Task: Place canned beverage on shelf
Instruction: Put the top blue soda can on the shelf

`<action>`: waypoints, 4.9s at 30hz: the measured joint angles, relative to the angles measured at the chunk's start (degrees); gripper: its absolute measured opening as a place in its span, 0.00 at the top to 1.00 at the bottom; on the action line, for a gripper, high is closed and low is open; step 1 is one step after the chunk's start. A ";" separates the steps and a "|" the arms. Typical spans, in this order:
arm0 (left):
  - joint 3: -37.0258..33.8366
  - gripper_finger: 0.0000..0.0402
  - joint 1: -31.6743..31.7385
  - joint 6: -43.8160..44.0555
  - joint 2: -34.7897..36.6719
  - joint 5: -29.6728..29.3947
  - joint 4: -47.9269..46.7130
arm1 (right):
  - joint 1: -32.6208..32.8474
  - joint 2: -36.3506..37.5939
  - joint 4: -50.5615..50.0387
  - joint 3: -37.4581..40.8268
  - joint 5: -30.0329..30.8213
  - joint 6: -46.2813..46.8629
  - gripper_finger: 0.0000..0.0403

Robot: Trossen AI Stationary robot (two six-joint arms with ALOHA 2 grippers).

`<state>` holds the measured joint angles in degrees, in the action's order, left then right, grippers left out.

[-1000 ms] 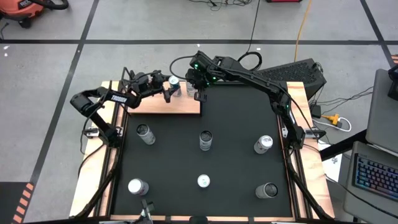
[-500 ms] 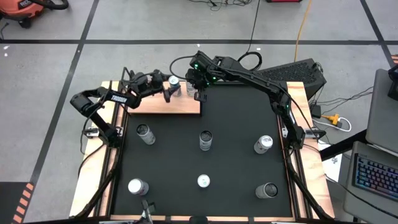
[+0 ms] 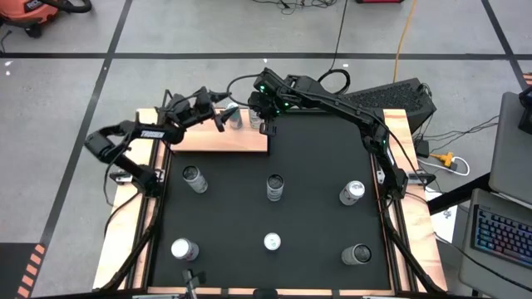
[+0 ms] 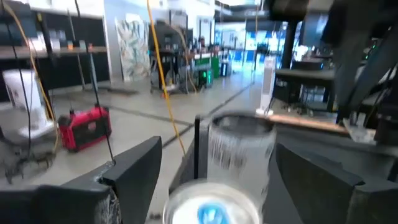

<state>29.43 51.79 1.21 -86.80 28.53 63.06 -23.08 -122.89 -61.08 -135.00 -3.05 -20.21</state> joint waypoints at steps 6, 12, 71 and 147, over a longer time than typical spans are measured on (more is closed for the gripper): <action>0.00 0.21 -0.04 0.04 8.80 2.15 -5.11 | -0.01 0.00 0.00 0.00 0.00 0.00 1.00; 0.00 0.21 -0.07 0.47 17.75 5.21 -13.07 | 0.00 0.00 -0.02 0.02 0.00 0.00 1.00; 10.43 0.21 -0.18 -9.66 9.77 -4.66 -49.79 | -0.12 1.55 -3.93 0.07 0.22 4.55 1.00; 14.62 0.45 5.07 -20.15 3.01 15.02 -49.73 | -0.10 1.55 -5.68 0.00 -0.17 4.55 1.00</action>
<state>44.06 56.86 -18.94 -83.79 43.55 13.34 -23.17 -121.34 -66.76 -135.00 -3.22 -15.66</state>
